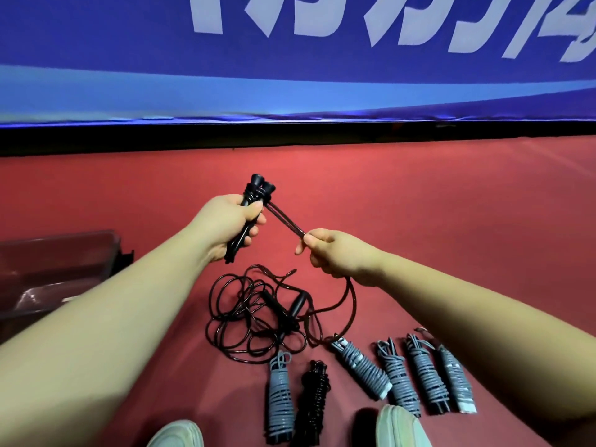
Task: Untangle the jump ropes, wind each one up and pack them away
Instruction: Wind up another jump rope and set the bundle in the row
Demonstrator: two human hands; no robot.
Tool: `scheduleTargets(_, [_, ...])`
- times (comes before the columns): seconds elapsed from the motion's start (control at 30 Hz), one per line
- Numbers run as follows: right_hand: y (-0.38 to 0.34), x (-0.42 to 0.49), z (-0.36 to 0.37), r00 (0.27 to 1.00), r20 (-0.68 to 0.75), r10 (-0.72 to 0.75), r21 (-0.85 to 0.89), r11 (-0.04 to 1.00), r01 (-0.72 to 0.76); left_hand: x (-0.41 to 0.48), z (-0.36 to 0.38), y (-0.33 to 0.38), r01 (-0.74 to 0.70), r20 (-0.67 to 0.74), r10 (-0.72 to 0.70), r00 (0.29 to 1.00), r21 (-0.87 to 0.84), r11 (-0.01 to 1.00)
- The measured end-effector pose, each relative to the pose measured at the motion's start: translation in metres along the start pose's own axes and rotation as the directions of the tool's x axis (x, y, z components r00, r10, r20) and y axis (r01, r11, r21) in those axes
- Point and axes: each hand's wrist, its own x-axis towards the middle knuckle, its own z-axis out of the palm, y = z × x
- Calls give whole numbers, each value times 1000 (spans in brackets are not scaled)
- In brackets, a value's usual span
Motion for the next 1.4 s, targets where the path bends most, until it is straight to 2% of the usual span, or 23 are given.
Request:
scheduleTargets(0.1, [-22,-5,4,993,-67,-96,-328,942,69,4,-1,-2,-7,-26,9,1000,74,997])
scheduleTargets(0.23, [-44,-12,6,982,-59,-178,-634,767,101,5,5,-1,-39,-3,40,999,138,990])
scheduleTargets(0.3, [-47,-16,11,977,-56,-205,-780,619,85,5,9,-1,-30,25,28,999,98,995])
scheduleTargets(0.37, [-46,-18,13,970,-51,-237,-849,522,82,2,10,-1,34,46,-32,998,-45,998])
scheduleTargets(0.47, [-39,-20,1,970,-73,-232,-828,556,71,-2,2,-4,144,111,-119,987,-250,958])
scheduleTargets(0.57, [-24,-16,-4,983,-13,-183,-826,557,92,-5,-4,-2,262,243,-161,957,-473,841])
scheduleTargets(0.67, [-14,-13,-4,992,57,-116,-753,647,119,-6,-4,1,331,316,-178,932,-537,776])
scheduleTargets(0.73, [-20,-15,-12,987,43,-157,-669,729,145,-3,-6,-2,325,294,-204,934,-455,829])
scheduleTargets(0.83, [-32,-21,-22,973,19,-231,-632,751,191,0,-7,-8,252,239,-199,950,-215,944])
scheduleTargets(0.93, [-42,-27,-19,966,53,-252,-599,766,232,0,0,-4,155,197,-138,971,-73,985])
scheduleTargets(1.03, [-53,-26,-17,963,55,-264,-607,757,242,-6,13,-2,12,215,-53,975,185,983])
scheduleTargets(1.1, [-60,-27,-21,963,19,-271,-592,773,229,-12,20,0,-116,245,19,969,388,914])
scheduleTargets(1.2, [-67,-26,-34,958,-111,-263,-527,833,168,-20,22,9,-265,294,95,951,618,741])
scheduleTargets(1.23, [-68,-25,-38,955,-131,-265,-555,818,151,-23,23,11,-305,320,105,942,677,670])
scheduleTargets(1.33, [-69,-19,-46,958,-96,-270,-770,630,100,-33,32,14,-418,438,60,897,798,435])
scheduleTargets(1.4, [-67,-19,-51,975,-34,-218,-814,573,100,-39,35,12,-498,530,15,848,787,365])
